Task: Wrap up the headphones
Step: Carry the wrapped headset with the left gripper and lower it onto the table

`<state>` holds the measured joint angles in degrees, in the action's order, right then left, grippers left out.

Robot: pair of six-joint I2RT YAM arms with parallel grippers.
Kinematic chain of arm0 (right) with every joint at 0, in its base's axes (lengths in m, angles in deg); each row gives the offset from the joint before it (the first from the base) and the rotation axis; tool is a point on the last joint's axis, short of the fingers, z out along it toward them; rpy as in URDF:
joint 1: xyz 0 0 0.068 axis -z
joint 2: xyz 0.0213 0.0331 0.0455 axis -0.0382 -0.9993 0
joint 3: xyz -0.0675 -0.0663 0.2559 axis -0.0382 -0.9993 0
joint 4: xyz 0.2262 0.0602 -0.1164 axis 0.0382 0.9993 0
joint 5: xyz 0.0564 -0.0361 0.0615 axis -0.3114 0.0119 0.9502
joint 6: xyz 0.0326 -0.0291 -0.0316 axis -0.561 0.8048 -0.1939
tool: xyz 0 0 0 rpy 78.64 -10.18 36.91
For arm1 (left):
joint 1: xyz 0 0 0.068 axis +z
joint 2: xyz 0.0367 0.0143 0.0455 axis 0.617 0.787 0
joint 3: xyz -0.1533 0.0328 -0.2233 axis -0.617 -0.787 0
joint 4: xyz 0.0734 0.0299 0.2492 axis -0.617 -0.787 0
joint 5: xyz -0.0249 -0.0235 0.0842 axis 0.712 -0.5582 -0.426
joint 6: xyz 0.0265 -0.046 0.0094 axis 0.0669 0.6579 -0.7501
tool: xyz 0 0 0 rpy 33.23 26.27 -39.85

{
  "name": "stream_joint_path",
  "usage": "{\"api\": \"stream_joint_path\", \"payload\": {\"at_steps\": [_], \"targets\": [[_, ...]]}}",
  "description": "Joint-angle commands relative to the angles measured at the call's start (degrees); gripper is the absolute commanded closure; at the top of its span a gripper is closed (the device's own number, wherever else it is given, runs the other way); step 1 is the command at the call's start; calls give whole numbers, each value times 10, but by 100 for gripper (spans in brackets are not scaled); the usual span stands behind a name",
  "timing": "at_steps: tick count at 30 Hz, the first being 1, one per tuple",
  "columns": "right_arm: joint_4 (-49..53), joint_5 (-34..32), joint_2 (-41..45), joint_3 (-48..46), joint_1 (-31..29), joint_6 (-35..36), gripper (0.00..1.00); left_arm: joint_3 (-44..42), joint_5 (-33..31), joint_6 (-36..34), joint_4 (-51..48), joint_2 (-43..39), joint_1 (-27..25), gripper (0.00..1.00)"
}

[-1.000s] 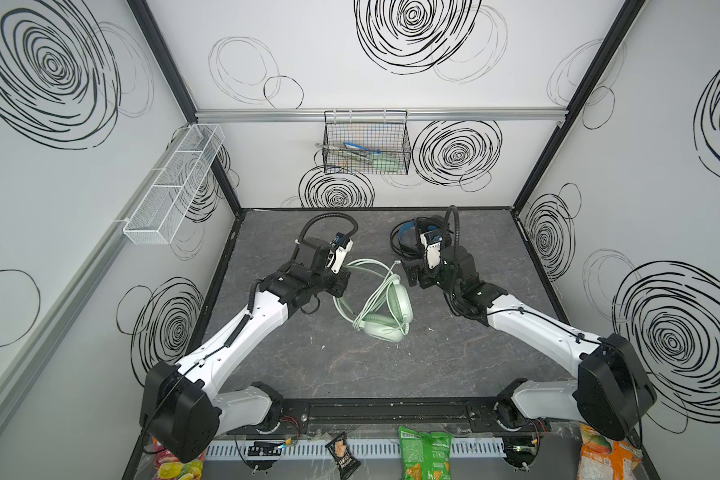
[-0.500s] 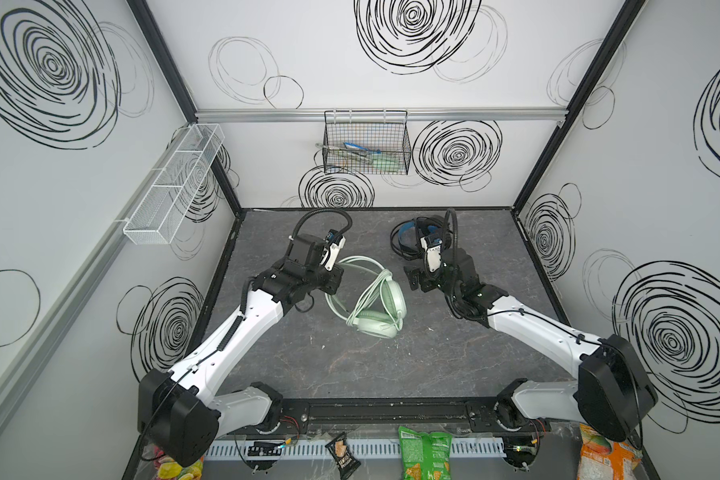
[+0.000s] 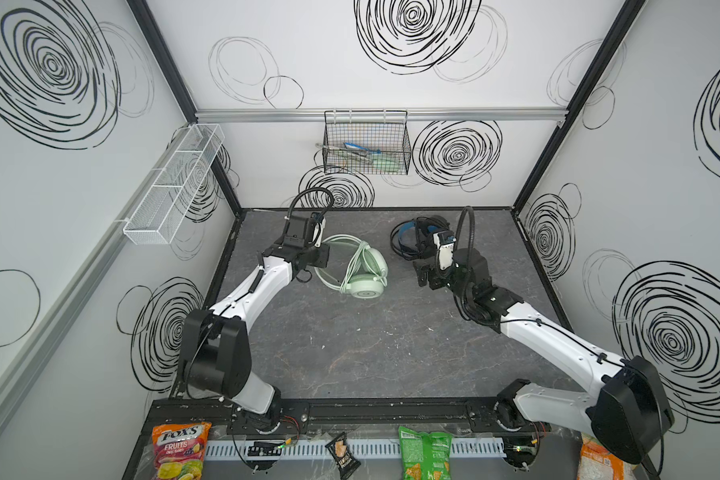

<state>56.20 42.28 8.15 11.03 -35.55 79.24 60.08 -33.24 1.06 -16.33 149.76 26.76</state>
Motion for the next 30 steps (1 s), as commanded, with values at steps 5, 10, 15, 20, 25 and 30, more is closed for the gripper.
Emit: {"api": "stream_joint_path", "payload": {"at_steps": [5,10,15,20,25,30], "targets": [[20,6,27,-7,2,-19,3,110,17,75,136,114,21,100],[29,2,29,-1,2,-18,3,177,15,98,151,203,21,100],[32,-9,42,-3,2,-18,3,216,25,130,168,258,19,100],[32,-24,63,-12,2,-20,3,226,14,157,187,285,12,100],[39,-32,73,-14,2,-18,3,246,-5,159,183,314,7,100],[41,-34,78,-12,3,-13,3,271,-18,155,166,341,2,99]]}}
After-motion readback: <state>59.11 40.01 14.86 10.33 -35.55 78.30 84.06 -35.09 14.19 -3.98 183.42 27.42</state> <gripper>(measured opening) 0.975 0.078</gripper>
